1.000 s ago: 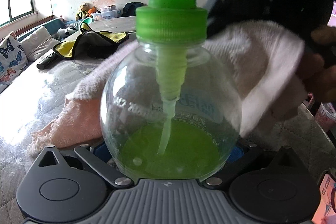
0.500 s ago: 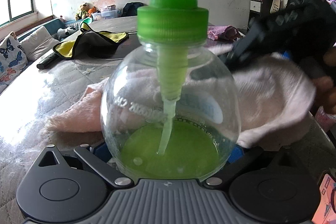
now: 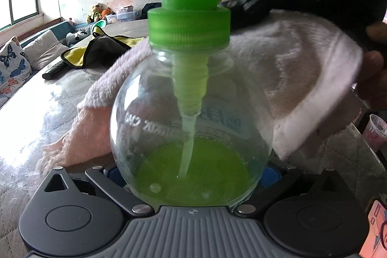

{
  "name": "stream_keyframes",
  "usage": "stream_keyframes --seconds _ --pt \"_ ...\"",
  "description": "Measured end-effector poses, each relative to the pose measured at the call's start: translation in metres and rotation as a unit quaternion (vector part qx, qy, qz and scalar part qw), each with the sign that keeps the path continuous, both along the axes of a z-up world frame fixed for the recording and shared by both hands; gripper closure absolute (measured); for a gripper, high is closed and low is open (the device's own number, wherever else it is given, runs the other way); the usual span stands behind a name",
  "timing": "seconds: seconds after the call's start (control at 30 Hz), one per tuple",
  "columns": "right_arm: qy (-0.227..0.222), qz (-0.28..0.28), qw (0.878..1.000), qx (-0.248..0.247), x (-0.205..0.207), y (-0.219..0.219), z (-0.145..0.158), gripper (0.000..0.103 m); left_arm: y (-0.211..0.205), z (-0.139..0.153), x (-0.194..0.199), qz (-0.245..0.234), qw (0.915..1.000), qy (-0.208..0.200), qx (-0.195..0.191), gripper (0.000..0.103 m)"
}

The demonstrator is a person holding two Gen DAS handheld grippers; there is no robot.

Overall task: Clean container
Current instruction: 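Wipe the bottle's round body with the towel in the right tool, then rub the towel over the bottle shoulder and neck with the right tool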

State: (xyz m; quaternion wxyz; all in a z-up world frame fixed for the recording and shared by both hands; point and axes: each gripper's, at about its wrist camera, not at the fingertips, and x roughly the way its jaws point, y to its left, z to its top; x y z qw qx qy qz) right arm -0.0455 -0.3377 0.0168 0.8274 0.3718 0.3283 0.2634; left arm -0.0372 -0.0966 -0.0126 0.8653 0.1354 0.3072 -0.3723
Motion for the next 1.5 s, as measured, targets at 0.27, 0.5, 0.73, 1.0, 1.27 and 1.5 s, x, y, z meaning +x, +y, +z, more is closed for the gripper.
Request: stream_keyframes --seconds 0.27,0.5,0.73,1.0,1.27,1.5 --pt "0.026 -0.01 1.0 -0.006 0.004 -0.002 -0.021 0.062 0.0 0.0 0.0 0.0 1.0 0.0 0.0 0.0" --pt "0.042 -0.012 0.998 -0.036 -0.003 -0.004 -0.035 0.062 0.0 -0.001 0.001 0.0 1.0 0.0 0.0 0.0" --pt "0.038 -0.012 0.998 -0.047 -0.016 -0.008 -0.03 0.062 -0.001 -0.002 0.003 0.0 1.0 0.0 0.0 0.0" --pt "0.002 -0.001 1.0 -0.011 -0.027 -0.012 -0.003 0.062 -0.001 -0.002 0.003 0.0 1.0 0.0 0.0 0.0" --pt "-0.009 -0.001 1.0 -0.008 -0.011 -0.004 0.004 0.062 -0.001 -0.002 0.004 0.0 1.0 0.0 0.0 0.0" --pt "0.023 -0.011 1.0 -0.008 -0.002 -0.004 -0.018 0.062 -0.001 -0.002 0.003 0.0 1.0 0.0 0.0 0.0"
